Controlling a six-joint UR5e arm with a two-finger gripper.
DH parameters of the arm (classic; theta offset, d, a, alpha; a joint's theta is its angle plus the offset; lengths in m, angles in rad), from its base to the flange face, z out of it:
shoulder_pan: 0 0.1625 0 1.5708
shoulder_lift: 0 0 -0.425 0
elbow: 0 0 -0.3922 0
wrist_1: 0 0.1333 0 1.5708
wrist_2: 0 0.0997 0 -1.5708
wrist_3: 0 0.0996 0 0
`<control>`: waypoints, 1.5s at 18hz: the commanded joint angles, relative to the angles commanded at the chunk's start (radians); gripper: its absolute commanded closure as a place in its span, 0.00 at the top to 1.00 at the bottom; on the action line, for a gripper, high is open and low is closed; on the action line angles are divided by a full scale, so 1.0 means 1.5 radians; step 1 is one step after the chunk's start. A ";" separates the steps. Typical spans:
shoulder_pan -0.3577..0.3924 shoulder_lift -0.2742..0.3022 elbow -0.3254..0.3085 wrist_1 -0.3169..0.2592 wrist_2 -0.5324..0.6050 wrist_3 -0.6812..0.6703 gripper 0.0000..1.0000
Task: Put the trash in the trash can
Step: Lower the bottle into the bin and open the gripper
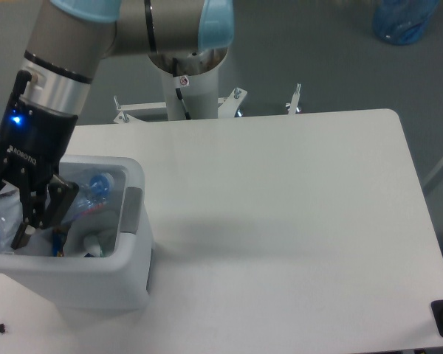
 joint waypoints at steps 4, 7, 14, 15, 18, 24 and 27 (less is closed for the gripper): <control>-0.001 0.001 -0.018 0.000 0.001 0.000 0.67; -0.002 0.004 -0.040 0.000 0.001 0.000 0.68; -0.002 0.023 -0.071 -0.001 0.001 0.001 0.68; -0.002 0.033 -0.084 0.000 0.001 0.002 0.68; -0.001 0.055 -0.112 -0.001 0.001 0.004 0.68; -0.001 0.059 -0.141 -0.002 0.003 0.004 0.71; -0.001 0.058 -0.144 -0.003 0.034 0.003 0.77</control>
